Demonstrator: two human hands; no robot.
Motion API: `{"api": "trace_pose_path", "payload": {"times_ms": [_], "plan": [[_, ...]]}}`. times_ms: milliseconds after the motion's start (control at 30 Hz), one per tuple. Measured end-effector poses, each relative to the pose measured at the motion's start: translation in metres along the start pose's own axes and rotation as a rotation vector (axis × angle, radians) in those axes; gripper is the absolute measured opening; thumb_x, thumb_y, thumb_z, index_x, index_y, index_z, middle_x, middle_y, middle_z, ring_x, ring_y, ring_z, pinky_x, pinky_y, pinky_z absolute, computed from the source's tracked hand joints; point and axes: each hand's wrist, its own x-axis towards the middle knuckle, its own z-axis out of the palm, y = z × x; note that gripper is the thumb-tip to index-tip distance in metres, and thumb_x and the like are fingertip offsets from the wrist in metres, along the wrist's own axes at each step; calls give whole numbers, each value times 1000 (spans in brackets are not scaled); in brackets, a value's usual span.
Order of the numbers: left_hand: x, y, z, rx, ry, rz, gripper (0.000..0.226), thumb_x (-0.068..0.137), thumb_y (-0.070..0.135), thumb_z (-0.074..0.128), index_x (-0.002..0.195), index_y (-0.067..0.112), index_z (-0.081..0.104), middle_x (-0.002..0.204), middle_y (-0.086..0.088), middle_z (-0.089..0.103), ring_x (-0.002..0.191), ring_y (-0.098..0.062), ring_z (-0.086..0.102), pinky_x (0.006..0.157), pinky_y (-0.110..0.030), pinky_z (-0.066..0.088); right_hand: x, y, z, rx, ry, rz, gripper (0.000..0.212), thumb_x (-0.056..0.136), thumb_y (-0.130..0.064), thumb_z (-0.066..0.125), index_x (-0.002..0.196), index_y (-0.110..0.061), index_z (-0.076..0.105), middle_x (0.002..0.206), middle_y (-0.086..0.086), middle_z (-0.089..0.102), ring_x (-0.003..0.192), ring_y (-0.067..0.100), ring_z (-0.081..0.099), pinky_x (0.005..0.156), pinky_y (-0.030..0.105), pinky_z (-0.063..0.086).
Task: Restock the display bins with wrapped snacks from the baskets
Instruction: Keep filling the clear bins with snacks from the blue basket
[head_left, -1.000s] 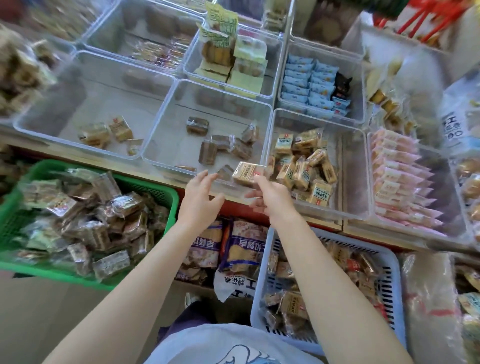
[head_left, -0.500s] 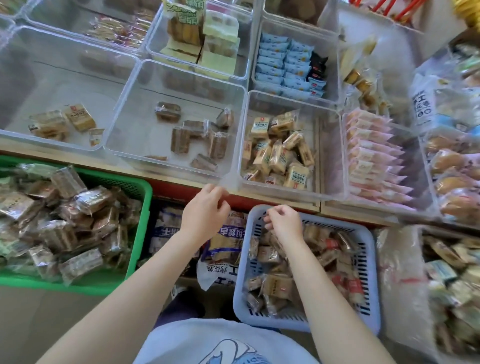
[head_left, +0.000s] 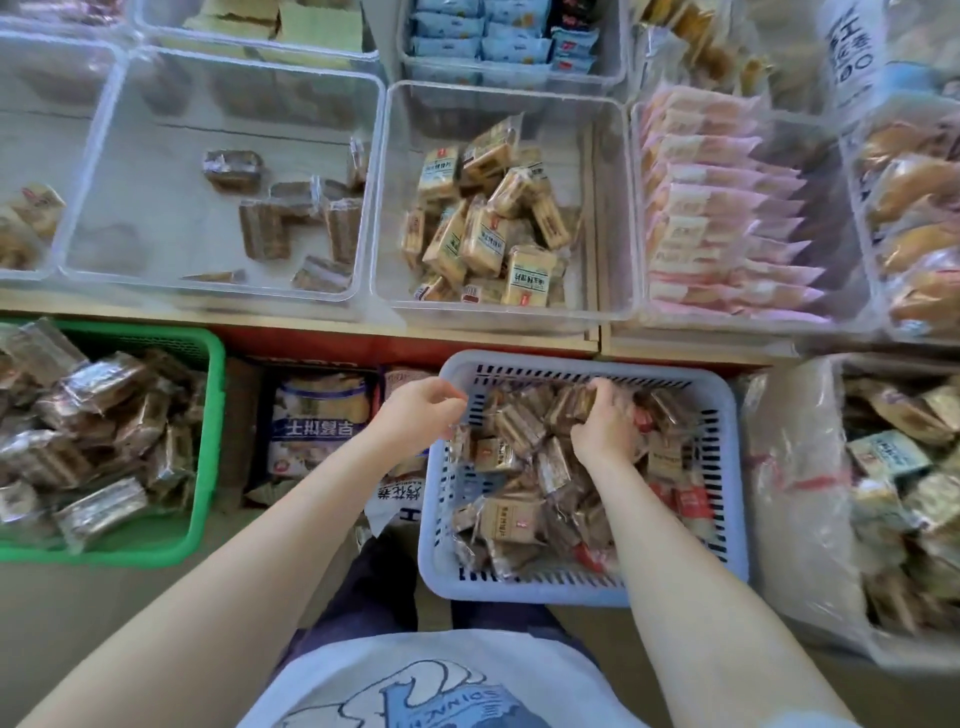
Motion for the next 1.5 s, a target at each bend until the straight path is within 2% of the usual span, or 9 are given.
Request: {"api": "trace_pose_path", "payload": {"times_ms": [167,300,467,667,833,1033,1233,1400,1500], "plan": [[-3,8,22,-63,23,-53,21,99,27,51,111,27,68,90,4,75,86,-14,72,85,-36,57,1,1,-23,305,-60,32,38,85,-26,74,114,-22,49,116,1,57,107,24,55,78,32,43],[-12,28,32,-209,-12,-68,21,102,22,49,108,22,70,81,-2,75,82,-14,72,85,-33,59,-30,-15,-68,1262,-341,337,16,97,-26,65,109,-18,62,115,9,69,107,28,65,89,43,54],[-29,62,26,-453,-53,32,22,102,25,54,120,24,67,107,-3,74,94,-18,73,74,-27,59,-68,-38,-114,1812,-743,415,50,105,-38,43,128,1,63,119,26,68,88,34,69,74,40,58],[-43,82,-5,-595,-17,245,53,79,49,78,128,32,63,113,1,72,103,-13,70,83,-29,57,-85,-88,-142,1653,-862,197,45,105,-35,41,113,-1,71,104,20,70,83,31,67,66,41,58],[-46,66,-47,-614,0,185,63,78,54,78,132,27,59,118,-2,72,110,-18,69,84,-36,60,-103,-133,-140,949,-359,-203,14,97,-29,58,98,-15,60,92,3,64,88,21,62,76,37,51],[-59,26,-91,-930,25,190,35,94,15,65,128,11,60,118,-19,70,102,-31,72,77,-39,61,-124,-184,-126,1073,-174,-353,12,99,-17,57,103,-23,66,104,-4,68,99,6,64,83,20,52],[-73,-5,-146,-1001,55,284,52,80,19,73,130,14,58,105,-10,75,96,-25,73,81,-39,60,-127,-237,-90,987,-583,-284,33,95,-36,67,122,-18,61,110,7,73,92,22,71,73,35,54],[-42,-48,-180,-142,593,218,49,97,34,62,142,21,50,140,-2,56,130,-19,51,111,-43,42,-115,-295,-72,1038,-421,-82,25,96,-27,66,110,-6,61,81,9,72,69,23,67,63,35,57],[-30,-72,-193,487,578,277,58,99,36,54,151,17,39,158,-4,36,149,-21,23,120,-40,25,-95,-328,-68,1048,-368,-28,34,95,-27,65,114,0,60,90,14,74,71,23,70,63,32,59]]}}
